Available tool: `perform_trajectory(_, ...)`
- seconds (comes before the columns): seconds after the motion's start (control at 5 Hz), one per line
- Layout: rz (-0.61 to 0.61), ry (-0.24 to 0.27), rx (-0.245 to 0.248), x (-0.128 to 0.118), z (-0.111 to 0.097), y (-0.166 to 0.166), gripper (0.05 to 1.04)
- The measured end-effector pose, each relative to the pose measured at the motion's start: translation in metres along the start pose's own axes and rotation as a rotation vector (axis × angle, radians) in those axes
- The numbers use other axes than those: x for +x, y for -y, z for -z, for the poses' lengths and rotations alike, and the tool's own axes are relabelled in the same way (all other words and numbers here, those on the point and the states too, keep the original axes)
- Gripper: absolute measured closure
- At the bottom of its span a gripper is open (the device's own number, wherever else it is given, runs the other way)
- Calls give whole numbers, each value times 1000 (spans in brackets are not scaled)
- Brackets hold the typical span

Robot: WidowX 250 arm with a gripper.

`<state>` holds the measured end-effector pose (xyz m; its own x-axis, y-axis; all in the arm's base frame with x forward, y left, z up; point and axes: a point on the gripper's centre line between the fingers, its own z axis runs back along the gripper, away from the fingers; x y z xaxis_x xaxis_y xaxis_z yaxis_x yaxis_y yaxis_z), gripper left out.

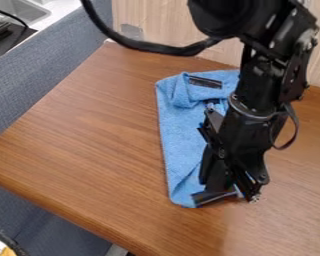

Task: Unfold the cloth from top left to bottom right

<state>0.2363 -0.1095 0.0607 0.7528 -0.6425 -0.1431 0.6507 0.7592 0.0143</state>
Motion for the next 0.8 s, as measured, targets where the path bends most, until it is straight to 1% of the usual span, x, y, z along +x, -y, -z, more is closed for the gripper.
perform_trajectory(0.2,-1,15,5,-1,-6,0,601)
perform_trajectory(0.4,-29,39,-3,-5,-17,-6,293)
perform_trajectory(0.6,-59,100,-19,-9,-38,-13,83)
perform_trajectory(0.8,-107,181,-103,-15,-58,-29,80)
